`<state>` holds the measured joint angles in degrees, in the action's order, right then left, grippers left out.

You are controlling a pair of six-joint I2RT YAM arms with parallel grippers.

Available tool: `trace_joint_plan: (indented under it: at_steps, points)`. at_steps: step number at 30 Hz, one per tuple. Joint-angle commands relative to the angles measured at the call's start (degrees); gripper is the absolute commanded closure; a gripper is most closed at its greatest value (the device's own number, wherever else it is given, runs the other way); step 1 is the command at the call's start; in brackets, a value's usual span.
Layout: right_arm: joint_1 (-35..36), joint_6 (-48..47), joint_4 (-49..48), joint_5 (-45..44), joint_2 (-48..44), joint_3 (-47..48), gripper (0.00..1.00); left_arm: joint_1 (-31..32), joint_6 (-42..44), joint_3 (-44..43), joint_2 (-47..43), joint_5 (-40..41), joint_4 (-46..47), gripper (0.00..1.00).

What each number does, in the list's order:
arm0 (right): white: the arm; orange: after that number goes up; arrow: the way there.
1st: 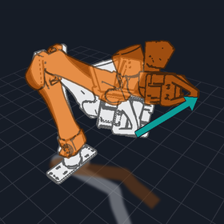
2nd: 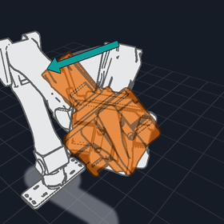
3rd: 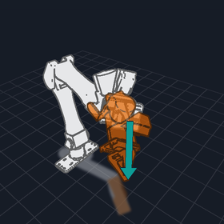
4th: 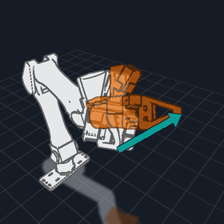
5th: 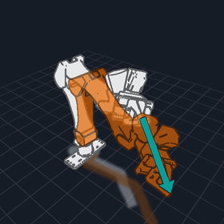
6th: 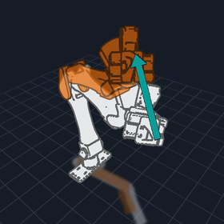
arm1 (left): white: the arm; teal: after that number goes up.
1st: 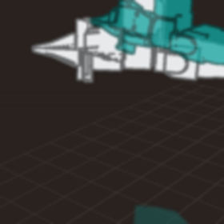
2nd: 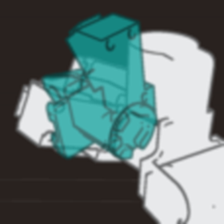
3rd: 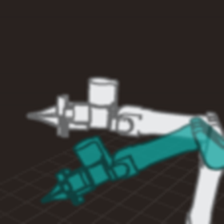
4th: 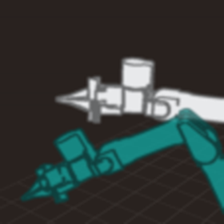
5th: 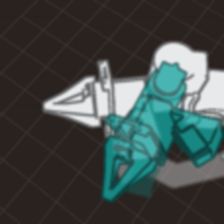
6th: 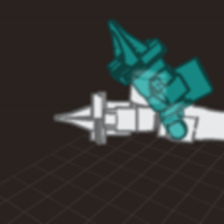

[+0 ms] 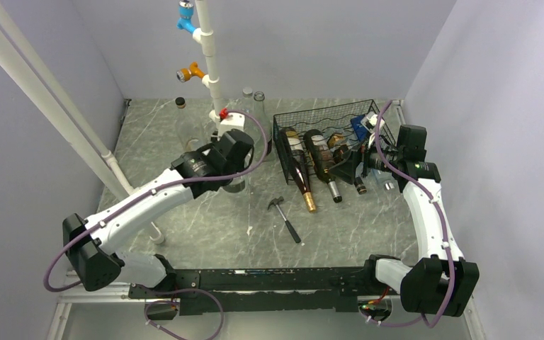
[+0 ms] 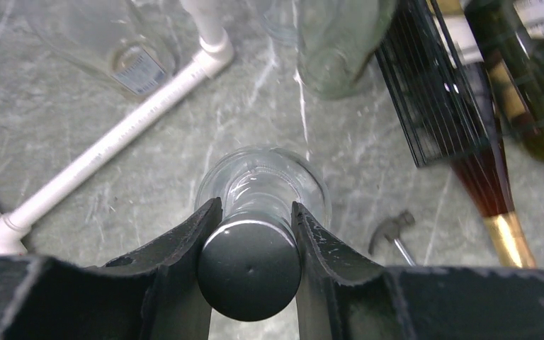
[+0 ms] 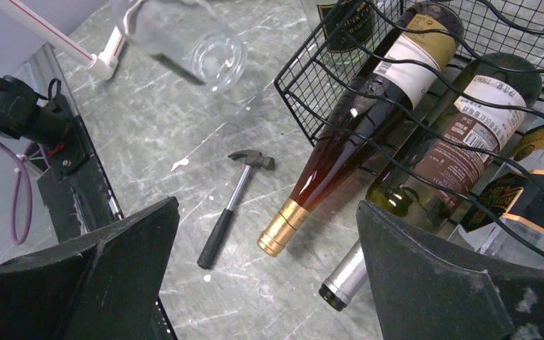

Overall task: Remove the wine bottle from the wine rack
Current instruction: Pick up the wine bottle from the center of the board, then place the wine bottle at the center of the board.

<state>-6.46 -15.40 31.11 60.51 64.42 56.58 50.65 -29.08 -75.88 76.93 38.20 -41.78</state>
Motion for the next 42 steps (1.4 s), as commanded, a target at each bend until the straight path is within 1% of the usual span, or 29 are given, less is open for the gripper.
trace_joint_plan:
  at_steps: [1, 10, 20, 28, 38, 40, 42]
  points:
    - [-0.2, -0.9, -1.7, 0.5, -1.1, 0.2, 0.01, -4.5, 5.8, -1.9, -3.2, 2.7, 15.7, 1.0]
    - [-0.2, -0.9, -1.7, 0.6, -1.0, 0.3, 0.01, -12.7, 7.7, -6.4, 3.3, -3.9, 20.3, 1.0]
    - [-0.2, -1.0, -1.6, 0.4, -1.0, 0.3, 0.01, -19.2, 6.4, -14.1, 11.8, -9.5, 20.5, 1.0]
    - [-0.2, -1.1, -1.6, 0.2, -0.9, 0.3, 0.01, -22.6, 3.1, -17.4, 16.1, -13.8, 18.7, 1.0]
    - [-0.2, -1.1, -1.6, 0.1, -1.0, 0.3, 0.01, -23.6, 4.0, -20.6, 19.7, -13.9, 17.3, 1.0]
    - [-0.3, -1.2, -1.6, 0.0, -0.9, 0.3, 0.01, -23.6, 4.2, -20.9, 20.2, -13.9, 17.1, 0.97]
    - [-0.2, -1.2, -1.6, 0.0, -0.9, 0.2, 0.01, -23.7, 4.2, -21.1, 20.6, -13.6, 16.9, 0.9]
